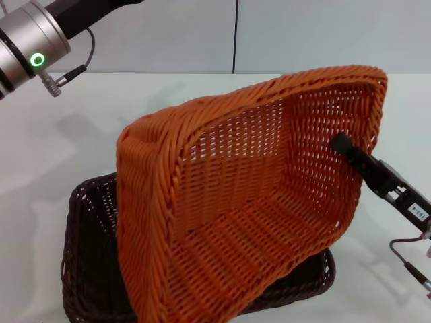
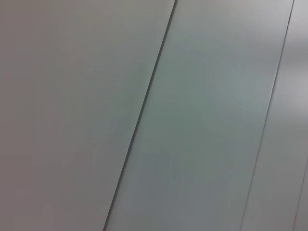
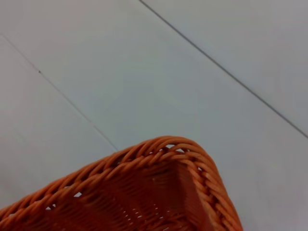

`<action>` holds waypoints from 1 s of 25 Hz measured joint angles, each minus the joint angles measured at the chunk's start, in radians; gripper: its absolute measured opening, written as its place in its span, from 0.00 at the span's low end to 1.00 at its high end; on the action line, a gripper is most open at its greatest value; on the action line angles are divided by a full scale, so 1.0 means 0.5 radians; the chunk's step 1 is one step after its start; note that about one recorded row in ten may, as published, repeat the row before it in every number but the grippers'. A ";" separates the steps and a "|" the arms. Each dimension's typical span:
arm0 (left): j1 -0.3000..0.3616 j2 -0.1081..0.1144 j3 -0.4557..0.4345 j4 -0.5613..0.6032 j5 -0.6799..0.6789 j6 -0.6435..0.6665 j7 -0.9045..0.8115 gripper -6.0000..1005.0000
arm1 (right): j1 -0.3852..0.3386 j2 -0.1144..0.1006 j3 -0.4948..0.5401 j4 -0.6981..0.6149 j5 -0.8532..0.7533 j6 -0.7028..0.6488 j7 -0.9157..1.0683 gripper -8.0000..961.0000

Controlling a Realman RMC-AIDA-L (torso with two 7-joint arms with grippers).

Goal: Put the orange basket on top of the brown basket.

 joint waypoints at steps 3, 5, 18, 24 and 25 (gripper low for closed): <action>-0.004 -0.002 0.000 0.002 0.002 0.006 0.000 0.86 | 0.010 0.000 -0.003 0.004 -0.026 0.000 -0.003 0.16; -0.008 -0.002 0.000 0.008 0.002 0.010 0.000 0.86 | 0.017 0.000 -0.005 0.003 -0.038 0.000 -0.005 0.16; -0.021 -0.002 0.000 0.032 0.001 0.039 0.024 0.86 | 0.061 -0.009 -0.028 -0.029 -0.056 -0.013 0.008 0.40; -0.023 0.001 -0.008 0.034 -0.006 0.044 0.025 0.86 | 0.043 -0.012 -0.005 -0.146 -0.047 -0.061 0.066 0.59; -0.023 0.002 -0.013 0.034 -0.008 0.044 0.025 0.86 | 0.036 -0.012 0.004 -0.174 -0.042 -0.080 0.072 0.59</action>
